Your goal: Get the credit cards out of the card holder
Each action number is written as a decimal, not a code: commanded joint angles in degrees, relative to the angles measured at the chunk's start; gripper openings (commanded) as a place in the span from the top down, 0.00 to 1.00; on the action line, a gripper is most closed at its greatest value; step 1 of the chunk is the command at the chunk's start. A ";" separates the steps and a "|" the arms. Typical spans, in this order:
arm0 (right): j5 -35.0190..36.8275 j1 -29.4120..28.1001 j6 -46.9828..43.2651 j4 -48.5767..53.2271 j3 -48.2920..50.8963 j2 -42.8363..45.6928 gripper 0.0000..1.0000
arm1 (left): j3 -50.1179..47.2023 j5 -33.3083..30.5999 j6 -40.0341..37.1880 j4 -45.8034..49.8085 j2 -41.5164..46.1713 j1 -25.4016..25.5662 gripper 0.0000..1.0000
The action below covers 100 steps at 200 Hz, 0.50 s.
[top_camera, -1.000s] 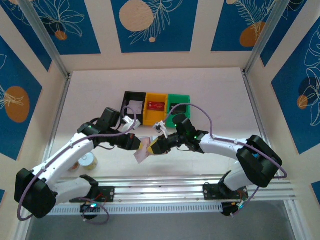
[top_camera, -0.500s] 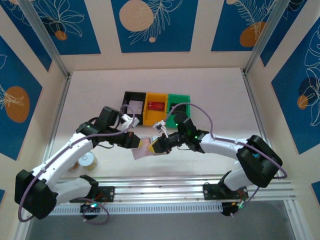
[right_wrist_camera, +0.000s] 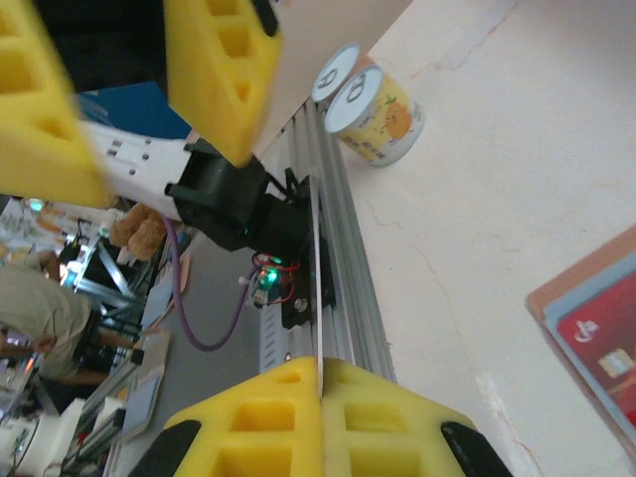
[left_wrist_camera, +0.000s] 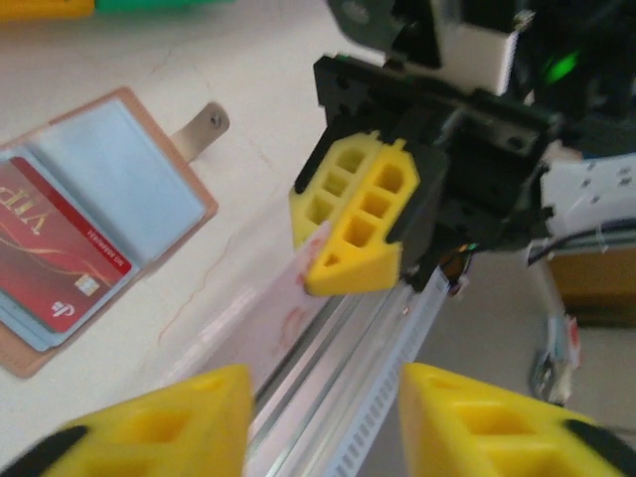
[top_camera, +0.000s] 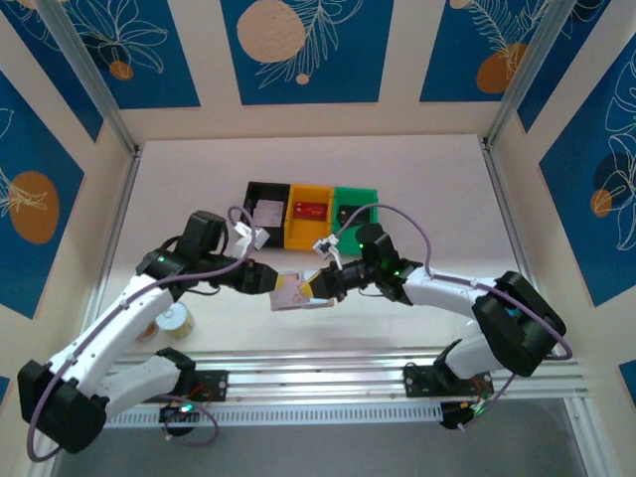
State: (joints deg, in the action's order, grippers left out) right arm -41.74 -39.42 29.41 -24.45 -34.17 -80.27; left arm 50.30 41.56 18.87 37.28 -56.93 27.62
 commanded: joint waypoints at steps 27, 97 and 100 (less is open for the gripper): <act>0.22 2.45 3.64 -4.14 2.74 4.68 1.00 | -3.46 -3.36 5.60 -2.62 8.43 -0.90 0.30; -1.23 4.34 7.37 -8.64 4.58 5.91 1.00 | -15.98 -3.83 20.90 -15.83 15.92 -0.85 0.27; -1.29 4.43 7.60 -9.00 4.69 5.91 1.00 | -16.59 -3.61 21.66 -17.25 16.13 -0.82 0.27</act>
State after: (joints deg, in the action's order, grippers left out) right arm -41.50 -35.70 34.83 -30.26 -30.96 -75.42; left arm 37.56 37.54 32.95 28.95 -43.27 27.27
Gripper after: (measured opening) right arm 0.063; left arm 0.726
